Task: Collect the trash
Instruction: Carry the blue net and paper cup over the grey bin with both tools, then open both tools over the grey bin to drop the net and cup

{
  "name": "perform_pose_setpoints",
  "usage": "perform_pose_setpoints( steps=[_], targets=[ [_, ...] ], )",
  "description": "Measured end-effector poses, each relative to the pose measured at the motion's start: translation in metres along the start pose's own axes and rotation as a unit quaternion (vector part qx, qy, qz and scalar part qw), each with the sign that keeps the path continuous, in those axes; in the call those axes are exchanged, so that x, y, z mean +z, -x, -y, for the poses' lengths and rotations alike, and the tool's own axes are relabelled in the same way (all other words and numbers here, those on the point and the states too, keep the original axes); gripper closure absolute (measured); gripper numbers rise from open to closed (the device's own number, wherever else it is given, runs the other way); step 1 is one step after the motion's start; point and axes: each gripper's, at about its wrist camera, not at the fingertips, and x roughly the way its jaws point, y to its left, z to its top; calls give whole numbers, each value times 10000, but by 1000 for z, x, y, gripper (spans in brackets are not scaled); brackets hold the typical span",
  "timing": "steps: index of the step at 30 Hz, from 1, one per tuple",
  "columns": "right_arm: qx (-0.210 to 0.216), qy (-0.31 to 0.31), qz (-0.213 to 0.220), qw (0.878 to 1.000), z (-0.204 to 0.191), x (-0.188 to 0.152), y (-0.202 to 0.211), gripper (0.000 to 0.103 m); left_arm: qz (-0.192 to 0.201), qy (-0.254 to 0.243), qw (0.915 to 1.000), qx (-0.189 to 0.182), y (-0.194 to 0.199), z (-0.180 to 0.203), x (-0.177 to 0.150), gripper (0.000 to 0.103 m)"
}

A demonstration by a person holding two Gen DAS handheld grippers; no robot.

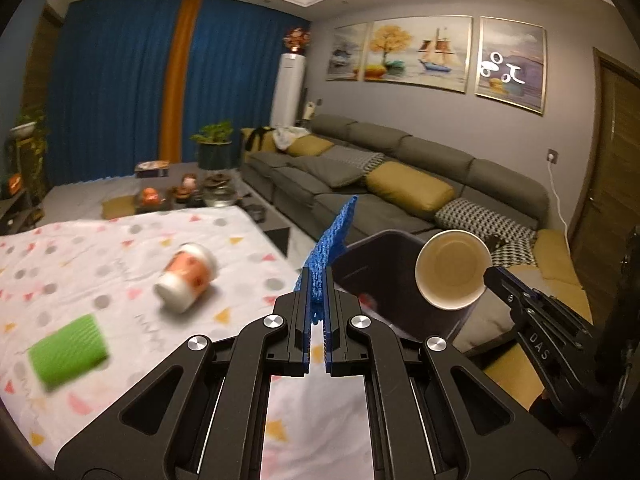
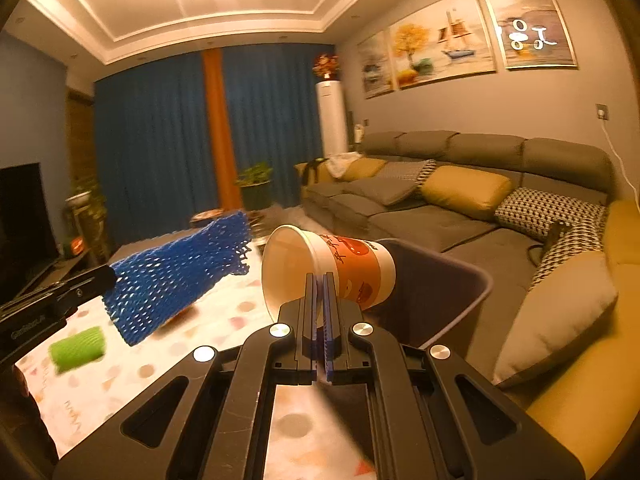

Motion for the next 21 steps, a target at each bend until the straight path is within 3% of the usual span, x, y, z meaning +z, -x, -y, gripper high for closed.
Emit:
perform_pose_setpoints(
  steps=[9,21],
  targets=[
    [-258,-103,-45,9996,24,1,-21,99,-80,-149,9992,-353,-50,37,6,99],
    [-282,-112,-226,9993,36,-1,-42,99,-348,-126,9977,-564,-93,47,1,99]
  ],
)
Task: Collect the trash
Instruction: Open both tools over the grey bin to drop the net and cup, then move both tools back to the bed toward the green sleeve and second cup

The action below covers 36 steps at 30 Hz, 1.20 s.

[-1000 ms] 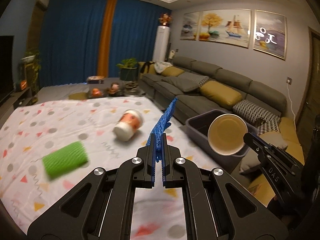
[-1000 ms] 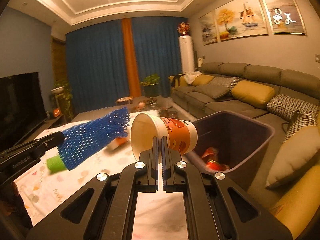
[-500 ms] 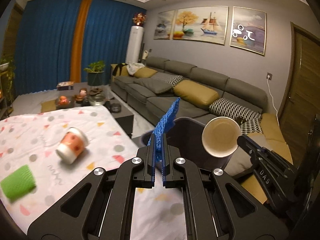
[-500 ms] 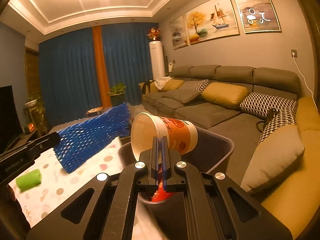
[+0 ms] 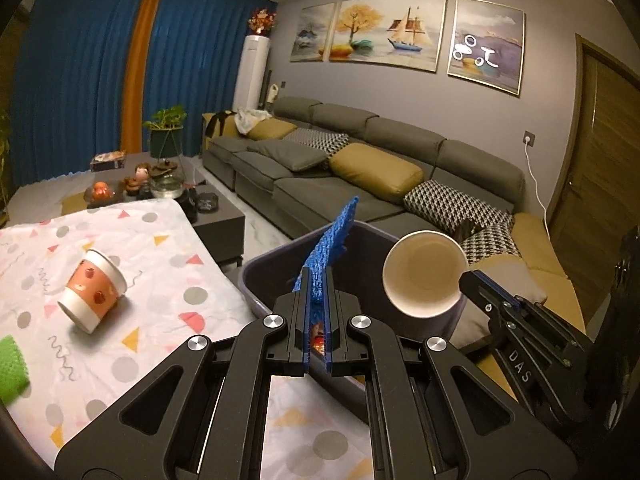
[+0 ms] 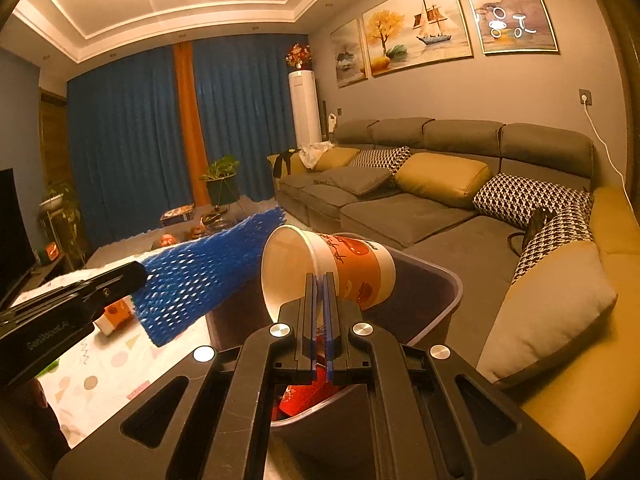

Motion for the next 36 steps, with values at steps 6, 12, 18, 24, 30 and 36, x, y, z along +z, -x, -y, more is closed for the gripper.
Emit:
perform_pose_setpoints(
  steps=[6,12,18,24,30,36],
  targets=[
    [62,13,-65,10000,1,-2,-8,99,-70,52,9999,-70,-11,1,-2,99],
    [71,12,-120,9999,0,-3,-11,99,-164,40,9998,-140,-21,2,-5,99],
    [90,24,-131,9999,1,-1,-15,99,-243,40,9995,-209,-31,4,-7,99],
    [31,36,-149,9999,2,-3,-18,98,-342,78,9991,-243,-36,3,-11,98],
    [-113,-126,-71,9998,10,-5,-9,65,-355,78,9993,56,-30,-8,-15,35],
    [-220,-222,117,9994,16,-6,14,40,29,240,9972,711,11,-30,-21,11]
  ],
)
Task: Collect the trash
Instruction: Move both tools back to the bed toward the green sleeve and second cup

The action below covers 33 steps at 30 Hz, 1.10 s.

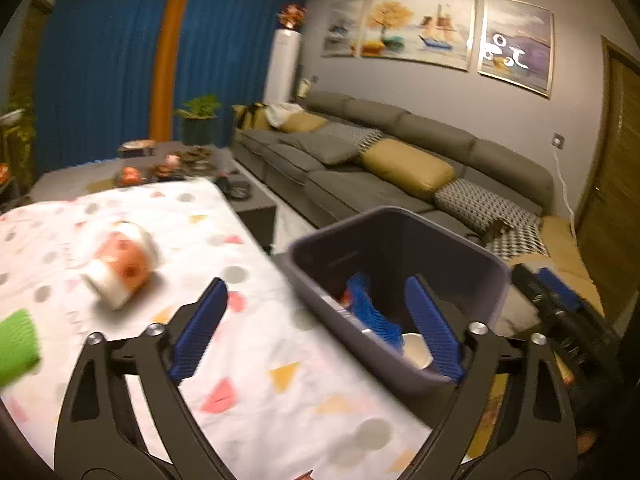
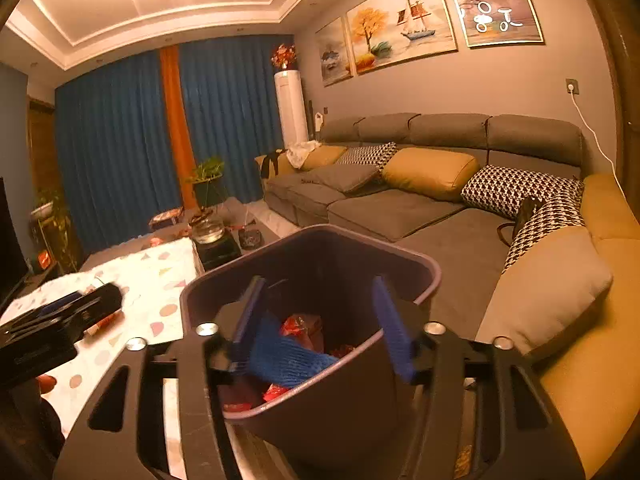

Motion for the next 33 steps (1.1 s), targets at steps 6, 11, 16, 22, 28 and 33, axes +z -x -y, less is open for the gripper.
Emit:
perform_pose_setpoints(
  steps=[6,11,16,22,28,33],
  targets=[
    [148,30,185,9997,-10,3,24,25,239,156,9967,761,47,-36,-9,7],
    [389,82,302,9988,-29,1,41,19,402,352,9865,1546,96,-82,-22,6],
    [692,194,267,9971,-61,-7,50,16,446,574,9711,2272,139,-135,-38,6],
    [1065,422,112,9934,-105,-14,53,16,463,922,9576,2691,177,-187,-53,6],
    [1340,694,-72,9885,-154,-22,46,16,463,1230,9464,2951,196,-224,-62,6],
    [1458,911,-277,9847,-195,-30,28,16,553,1472,9383,3080,206,-247,-62,6]
  ],
)
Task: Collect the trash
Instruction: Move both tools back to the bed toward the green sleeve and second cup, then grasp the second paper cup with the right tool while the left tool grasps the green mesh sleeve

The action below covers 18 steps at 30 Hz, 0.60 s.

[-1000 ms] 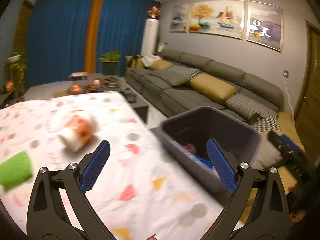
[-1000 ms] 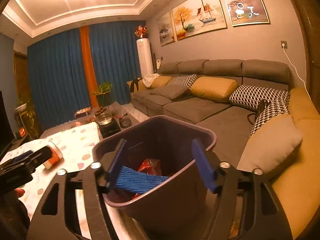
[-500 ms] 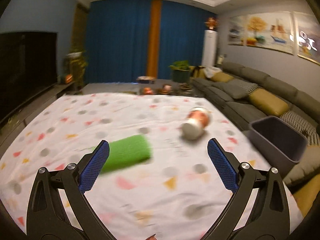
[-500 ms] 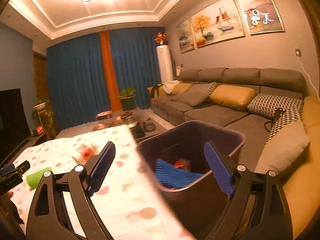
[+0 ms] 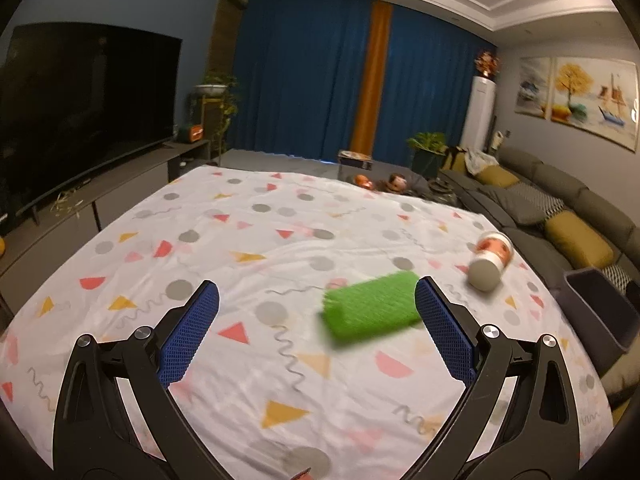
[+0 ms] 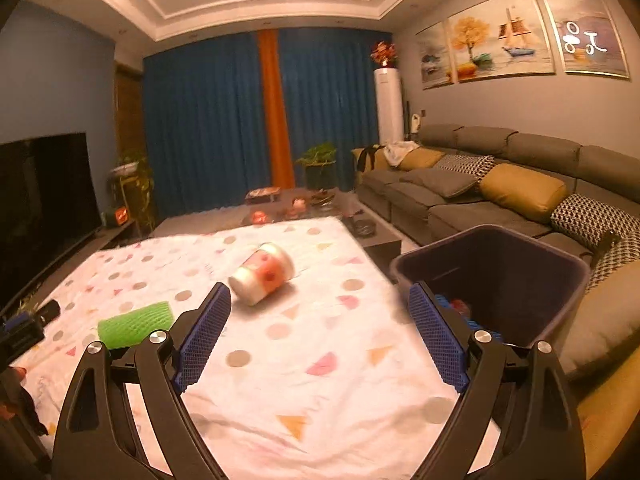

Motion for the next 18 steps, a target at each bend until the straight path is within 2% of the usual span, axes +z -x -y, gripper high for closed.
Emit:
perform_pose_setpoints(
  steps=[10,18],
  targets=[
    [1,200,-421,9989,-53,-2,-68,16,-88,454,9975,533,-40,-40,20,6],
    [-194,217,-686,9972,-74,7,-141,16,-184,663,9951,712,-71,-66,28,6]
  ],
)
